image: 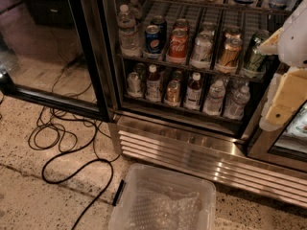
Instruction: Pick coke can from top shelf of fridge
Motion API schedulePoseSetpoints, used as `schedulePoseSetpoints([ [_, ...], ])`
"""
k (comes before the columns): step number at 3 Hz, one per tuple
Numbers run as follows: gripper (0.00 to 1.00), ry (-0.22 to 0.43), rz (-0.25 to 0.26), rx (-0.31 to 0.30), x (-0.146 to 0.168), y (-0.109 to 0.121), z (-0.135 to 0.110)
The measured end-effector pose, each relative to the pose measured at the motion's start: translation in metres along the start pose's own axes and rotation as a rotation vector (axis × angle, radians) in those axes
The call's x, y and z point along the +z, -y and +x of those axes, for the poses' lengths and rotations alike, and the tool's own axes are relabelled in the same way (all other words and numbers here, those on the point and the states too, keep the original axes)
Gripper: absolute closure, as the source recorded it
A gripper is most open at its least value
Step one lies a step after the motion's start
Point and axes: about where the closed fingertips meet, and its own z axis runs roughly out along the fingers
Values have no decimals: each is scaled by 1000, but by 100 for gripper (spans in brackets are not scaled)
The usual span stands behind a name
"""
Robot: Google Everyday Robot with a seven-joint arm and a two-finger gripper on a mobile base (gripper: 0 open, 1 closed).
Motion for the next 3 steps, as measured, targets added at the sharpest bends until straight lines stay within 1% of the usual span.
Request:
schedulePoseSetpoints([
  [1,0,0,0,0,0,0,0],
  [2,0,24,-4,28,3,0,-6],
  [3,0,85,-13,63,12,1,-19],
])
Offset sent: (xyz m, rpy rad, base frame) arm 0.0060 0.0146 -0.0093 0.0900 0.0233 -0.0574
